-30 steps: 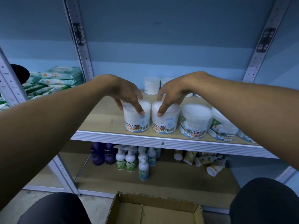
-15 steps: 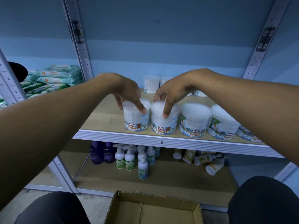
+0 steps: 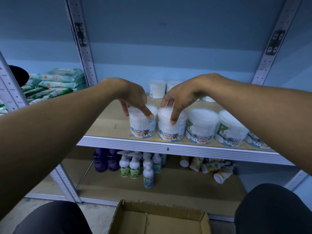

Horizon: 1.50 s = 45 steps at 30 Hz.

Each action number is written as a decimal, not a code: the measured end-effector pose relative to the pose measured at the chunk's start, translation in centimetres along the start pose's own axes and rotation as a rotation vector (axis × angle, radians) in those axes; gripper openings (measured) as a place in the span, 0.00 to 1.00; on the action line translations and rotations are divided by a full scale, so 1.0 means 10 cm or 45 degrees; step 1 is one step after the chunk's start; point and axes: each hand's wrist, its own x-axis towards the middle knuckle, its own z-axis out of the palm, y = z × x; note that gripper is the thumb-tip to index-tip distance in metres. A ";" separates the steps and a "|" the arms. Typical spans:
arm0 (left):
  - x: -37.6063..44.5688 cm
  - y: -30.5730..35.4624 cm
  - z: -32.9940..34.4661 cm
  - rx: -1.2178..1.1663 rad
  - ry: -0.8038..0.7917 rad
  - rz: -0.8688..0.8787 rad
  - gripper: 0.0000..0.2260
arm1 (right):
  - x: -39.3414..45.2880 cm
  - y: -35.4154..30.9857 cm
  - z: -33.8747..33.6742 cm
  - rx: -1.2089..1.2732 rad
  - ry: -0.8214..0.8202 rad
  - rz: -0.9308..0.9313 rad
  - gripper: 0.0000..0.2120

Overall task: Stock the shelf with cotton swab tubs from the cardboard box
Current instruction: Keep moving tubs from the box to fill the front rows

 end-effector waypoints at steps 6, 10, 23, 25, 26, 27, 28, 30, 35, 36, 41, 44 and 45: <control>-0.01 -0.03 -0.01 -0.025 -0.022 0.021 0.34 | -0.02 0.01 0.01 -0.001 0.012 -0.007 0.40; -0.02 -0.03 -0.03 -0.018 -0.042 0.032 0.32 | -0.01 0.01 0.01 -0.006 0.011 0.000 0.40; -0.04 -0.04 -0.01 -0.001 0.006 0.044 0.40 | -0.02 -0.02 0.02 -0.038 0.017 0.006 0.41; -0.05 -0.04 0.00 0.005 0.005 0.042 0.39 | -0.02 -0.03 0.02 -0.045 0.026 0.006 0.41; -0.05 -0.04 0.00 0.004 0.006 0.039 0.39 | -0.02 -0.03 0.03 -0.046 0.030 0.004 0.41; -0.04 -0.05 0.00 -0.001 0.009 0.034 0.40 | -0.03 -0.03 0.03 -0.045 0.033 0.003 0.41; -0.05 -0.05 0.01 -0.006 0.011 0.031 0.40 | -0.04 -0.03 0.03 -0.047 0.035 0.001 0.41; -0.05 -0.05 0.01 -0.009 0.011 0.026 0.41 | -0.04 -0.04 0.04 -0.056 0.034 0.003 0.41; -0.07 -0.02 0.00 0.000 0.010 0.005 0.41 | -0.05 -0.02 0.03 -0.079 0.034 0.010 0.41; -0.07 -0.02 0.00 0.002 0.010 -0.004 0.42 | -0.06 -0.01 0.02 -0.081 0.033 0.010 0.42; -0.09 0.08 -0.04 0.113 0.072 0.017 0.41 | -0.15 0.14 -0.01 0.044 0.050 0.011 0.40; -0.03 0.21 -0.09 0.135 0.182 0.091 0.37 | -0.18 0.32 -0.05 0.044 0.126 0.035 0.35; 0.00 0.26 -0.10 0.131 0.211 0.117 0.36 | -0.18 0.41 -0.06 0.028 0.139 0.061 0.34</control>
